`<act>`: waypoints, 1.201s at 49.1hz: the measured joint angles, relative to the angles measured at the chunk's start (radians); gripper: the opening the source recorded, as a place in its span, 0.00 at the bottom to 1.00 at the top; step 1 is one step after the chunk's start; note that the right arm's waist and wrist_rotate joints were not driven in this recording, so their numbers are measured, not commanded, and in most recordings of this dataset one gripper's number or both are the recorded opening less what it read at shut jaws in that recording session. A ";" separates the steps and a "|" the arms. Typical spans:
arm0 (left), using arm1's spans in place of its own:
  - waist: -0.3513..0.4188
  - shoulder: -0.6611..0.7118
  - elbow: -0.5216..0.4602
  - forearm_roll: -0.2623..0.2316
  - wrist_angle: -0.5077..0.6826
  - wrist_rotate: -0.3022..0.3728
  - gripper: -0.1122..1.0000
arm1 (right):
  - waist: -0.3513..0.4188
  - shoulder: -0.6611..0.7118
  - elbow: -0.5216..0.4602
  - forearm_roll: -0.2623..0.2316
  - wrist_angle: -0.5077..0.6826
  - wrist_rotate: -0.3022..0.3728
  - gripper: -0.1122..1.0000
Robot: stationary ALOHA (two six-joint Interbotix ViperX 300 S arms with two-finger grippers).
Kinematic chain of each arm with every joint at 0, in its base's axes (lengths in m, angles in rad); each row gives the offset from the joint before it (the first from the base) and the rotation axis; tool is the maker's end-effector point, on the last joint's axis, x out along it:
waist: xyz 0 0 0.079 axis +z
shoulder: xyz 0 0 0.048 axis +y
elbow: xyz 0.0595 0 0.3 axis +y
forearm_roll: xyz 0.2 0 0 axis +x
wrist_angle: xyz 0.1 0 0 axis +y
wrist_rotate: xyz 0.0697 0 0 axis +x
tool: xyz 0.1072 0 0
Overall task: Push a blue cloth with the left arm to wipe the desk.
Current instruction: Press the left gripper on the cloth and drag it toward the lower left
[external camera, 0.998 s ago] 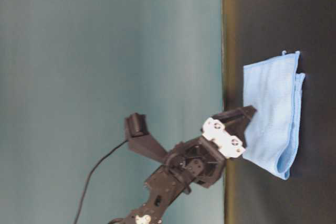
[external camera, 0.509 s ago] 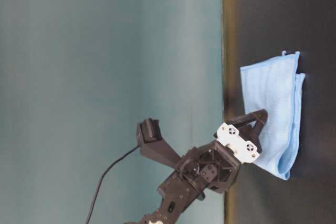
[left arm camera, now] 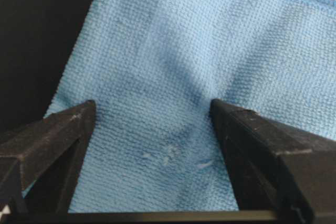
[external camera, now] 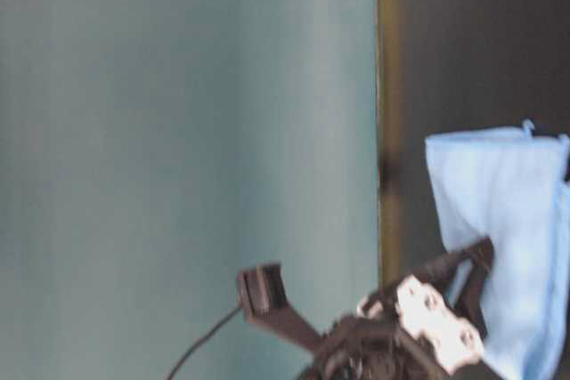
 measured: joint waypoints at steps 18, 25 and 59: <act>-0.187 -0.183 0.201 0.000 0.006 0.002 0.87 | 0.000 -0.006 0.000 0.000 0.000 0.000 0.09; -0.267 -0.241 0.261 0.000 0.006 0.000 0.87 | 0.000 -0.008 0.000 0.000 0.000 0.002 0.09; -0.620 -0.293 0.331 0.000 0.006 -0.104 0.87 | -0.002 -0.009 0.000 0.000 -0.002 0.002 0.09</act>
